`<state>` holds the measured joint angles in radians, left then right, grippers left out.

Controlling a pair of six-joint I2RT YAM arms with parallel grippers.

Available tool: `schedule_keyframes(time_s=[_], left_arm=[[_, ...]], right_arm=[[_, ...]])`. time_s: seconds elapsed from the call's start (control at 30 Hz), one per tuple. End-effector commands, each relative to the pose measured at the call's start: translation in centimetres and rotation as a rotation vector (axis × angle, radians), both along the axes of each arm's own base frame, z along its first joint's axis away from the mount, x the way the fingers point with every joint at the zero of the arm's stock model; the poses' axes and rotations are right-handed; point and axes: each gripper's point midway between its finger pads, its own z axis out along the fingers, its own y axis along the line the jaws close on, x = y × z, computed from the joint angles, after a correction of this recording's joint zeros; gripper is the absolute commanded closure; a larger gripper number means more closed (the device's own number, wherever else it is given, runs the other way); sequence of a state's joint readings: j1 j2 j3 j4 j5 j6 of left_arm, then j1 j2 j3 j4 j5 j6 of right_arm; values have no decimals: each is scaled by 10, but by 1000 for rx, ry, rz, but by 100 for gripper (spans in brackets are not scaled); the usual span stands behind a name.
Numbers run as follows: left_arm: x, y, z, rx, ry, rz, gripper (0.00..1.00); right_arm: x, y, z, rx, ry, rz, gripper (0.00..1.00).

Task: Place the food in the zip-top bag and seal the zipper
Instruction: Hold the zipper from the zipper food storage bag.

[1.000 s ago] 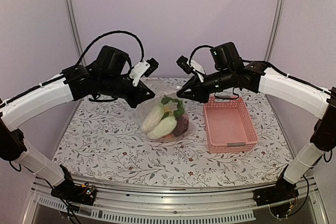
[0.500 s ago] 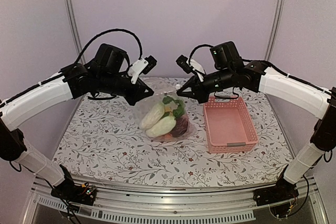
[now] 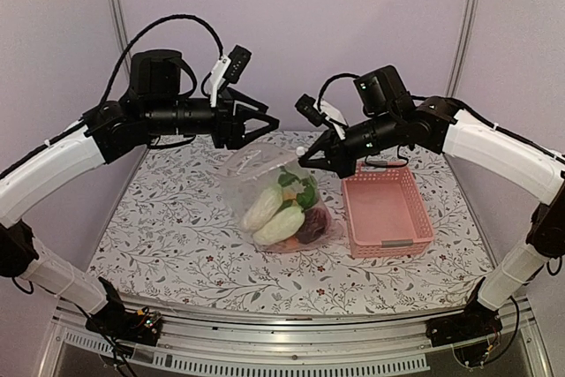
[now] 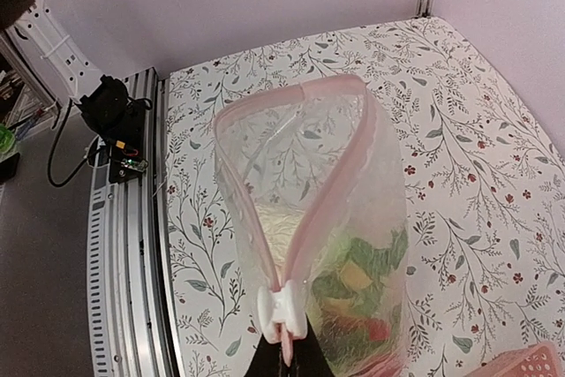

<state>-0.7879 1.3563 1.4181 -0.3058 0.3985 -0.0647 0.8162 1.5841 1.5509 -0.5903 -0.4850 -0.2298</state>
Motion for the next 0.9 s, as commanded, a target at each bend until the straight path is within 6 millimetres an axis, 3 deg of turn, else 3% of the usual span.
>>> schedule_keyframes(time_s=[0.0, 0.27, 0.47, 0.87], left_arm=[[-3, -22, -18, -26, 63, -104, 38], [-1, -38, -43, 7, 86, -170, 44], [-7, -44, -58, 22, 117, -225, 55], [-4, -55, -82, 63, 149, -259, 70]], right_arm=[[-15, -3, 29, 46, -30, 41, 100], [-21, -2, 28, 51, -3, 65, 100], [-21, -3, 30, 51, -8, 60, 100], [-20, 0, 27, 48, 0, 69, 100]])
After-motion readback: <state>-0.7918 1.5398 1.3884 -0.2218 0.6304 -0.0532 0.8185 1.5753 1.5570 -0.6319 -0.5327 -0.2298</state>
